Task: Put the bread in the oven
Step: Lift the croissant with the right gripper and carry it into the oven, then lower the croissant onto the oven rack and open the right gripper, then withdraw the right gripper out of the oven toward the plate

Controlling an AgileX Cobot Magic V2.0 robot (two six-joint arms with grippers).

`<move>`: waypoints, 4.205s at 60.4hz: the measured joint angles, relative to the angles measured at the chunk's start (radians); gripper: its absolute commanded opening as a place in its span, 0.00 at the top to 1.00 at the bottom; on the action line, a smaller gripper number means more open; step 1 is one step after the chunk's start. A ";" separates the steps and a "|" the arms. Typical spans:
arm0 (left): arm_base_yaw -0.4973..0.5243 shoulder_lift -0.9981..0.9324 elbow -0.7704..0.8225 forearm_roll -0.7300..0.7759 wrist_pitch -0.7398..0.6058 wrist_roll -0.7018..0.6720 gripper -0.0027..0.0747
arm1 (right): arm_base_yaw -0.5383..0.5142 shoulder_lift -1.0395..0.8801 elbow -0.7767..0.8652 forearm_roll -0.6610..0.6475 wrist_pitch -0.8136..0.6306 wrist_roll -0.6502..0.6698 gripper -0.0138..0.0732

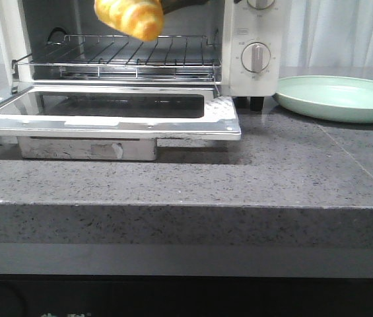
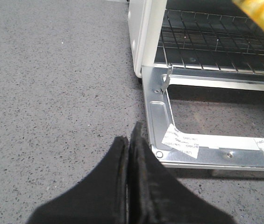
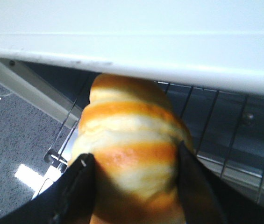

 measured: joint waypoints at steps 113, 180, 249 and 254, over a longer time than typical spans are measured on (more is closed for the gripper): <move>0.000 0.000 0.000 0.000 -0.005 0.000 0.99 | -0.117 -0.217 -0.036 -0.091 0.339 0.000 0.92; 0.000 0.000 0.000 0.000 -0.005 0.000 0.99 | -0.453 -1.518 1.099 -0.349 0.138 0.000 0.92; 0.137 -0.554 0.403 -0.021 -0.044 0.000 0.99 | -0.453 -1.543 1.109 -0.349 0.138 0.000 0.92; 0.148 -0.556 0.403 -0.023 -0.055 0.000 0.99 | -0.453 -1.543 1.109 -0.349 0.134 0.000 0.92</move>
